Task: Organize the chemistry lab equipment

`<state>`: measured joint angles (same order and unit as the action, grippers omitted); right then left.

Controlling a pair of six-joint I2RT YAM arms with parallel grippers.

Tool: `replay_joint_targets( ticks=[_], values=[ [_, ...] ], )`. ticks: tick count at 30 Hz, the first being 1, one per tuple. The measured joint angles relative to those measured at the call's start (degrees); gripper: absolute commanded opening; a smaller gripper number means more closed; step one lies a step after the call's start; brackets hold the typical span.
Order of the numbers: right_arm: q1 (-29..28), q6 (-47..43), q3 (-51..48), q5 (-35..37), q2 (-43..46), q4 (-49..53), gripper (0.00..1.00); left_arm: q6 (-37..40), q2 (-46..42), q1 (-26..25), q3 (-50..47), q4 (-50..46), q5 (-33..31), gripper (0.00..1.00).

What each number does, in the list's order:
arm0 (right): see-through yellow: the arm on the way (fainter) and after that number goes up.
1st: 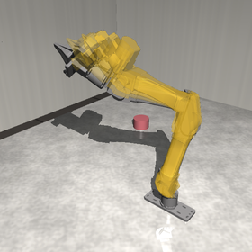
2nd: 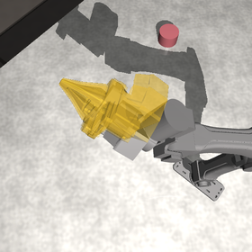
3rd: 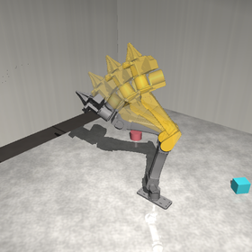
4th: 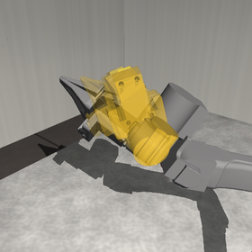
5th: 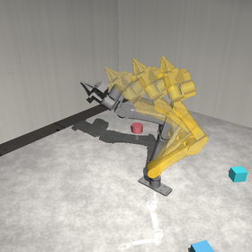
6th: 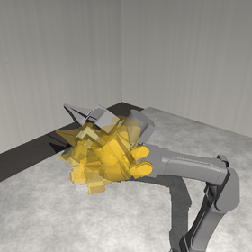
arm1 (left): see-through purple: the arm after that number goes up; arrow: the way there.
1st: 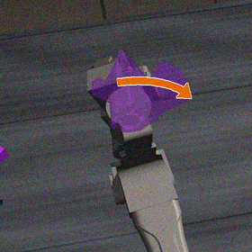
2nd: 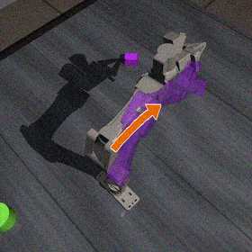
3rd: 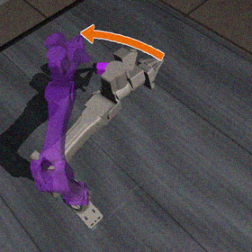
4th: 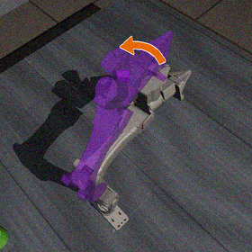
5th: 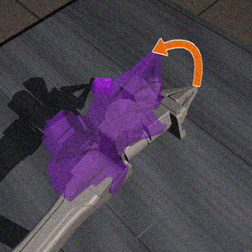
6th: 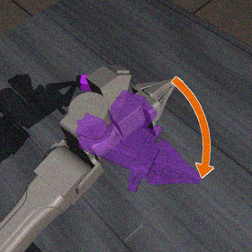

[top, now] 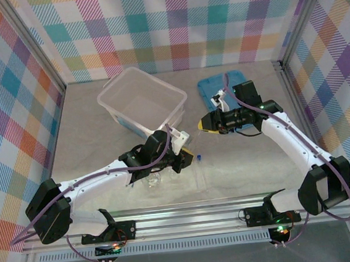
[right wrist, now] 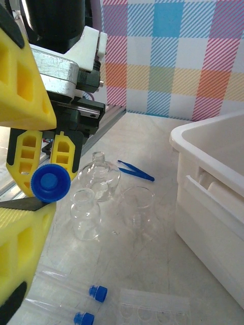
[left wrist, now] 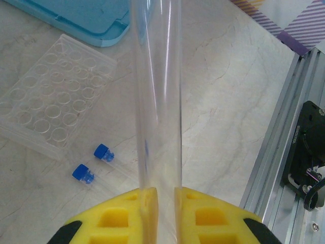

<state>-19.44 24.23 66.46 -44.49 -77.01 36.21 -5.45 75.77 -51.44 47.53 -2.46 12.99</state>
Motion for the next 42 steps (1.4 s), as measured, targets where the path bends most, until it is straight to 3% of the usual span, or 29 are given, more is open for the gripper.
replay_joint_targets(
  ticks=[16, 30, 32, 34, 36, 37, 38, 39, 40, 42],
  values=[
    [-0.1, -1.3, 0.0, -4.2, -3.5, -0.4, 0.31, 0.2, -0.3, 0.0, -0.1, 1.1, 1.8, 0.03],
    [-0.8, -3.3, 0.0, -3.7, -4.0, -0.6, 0.13, 0.2, -0.3, 0.0, -0.1, 1.3, 2.4, 0.07],
    [-0.8, -3.8, 0.1, -3.5, -4.0, -0.4, 0.11, 0.2, -0.3, 0.0, -0.1, 1.3, 2.4, 0.22],
    [-0.8, -3.8, 0.2, -3.1, -3.9, 0.0, 0.10, 0.3, -0.3, 0.0, -0.1, 1.3, 2.2, 0.27],
    [-0.9, -3.8, 0.4, -2.1, -3.9, 0.4, 0.10, 0.4, -0.3, 0.0, -0.1, 1.4, 1.8, 0.43],
    [-0.9, -3.8, 0.4, -1.5, -3.8, 0.5, 0.10, 0.5, -0.3, 0.0, -0.2, 1.5, 1.4, 0.53],
    [-0.9, -3.8, 0.4, -0.7, -3.7, 0.7, 0.11, 0.2, -0.3, 0.0, -0.2, 1.5, 1.0, 0.78],
    [-1.0, -3.8, 0.4, 0.1, -3.5, 0.8, 0.11, 0.1, -0.3, 0.0, -0.2, 1.5, 0.5, 0.90],
    [-1.2, -3.8, 0.4, 1.1, -3.3, 0.9, 0.11, 0.0, -0.5, 0.0, -0.3, 1.5, -0.2, 0.97],
    [-1.6, -3.8, 0.5, 3.7, -2.8, 1.2, 0.11, -0.6, -1.1, 0.0, -0.6, 1.4, -1.8, 1.00]
  ],
)
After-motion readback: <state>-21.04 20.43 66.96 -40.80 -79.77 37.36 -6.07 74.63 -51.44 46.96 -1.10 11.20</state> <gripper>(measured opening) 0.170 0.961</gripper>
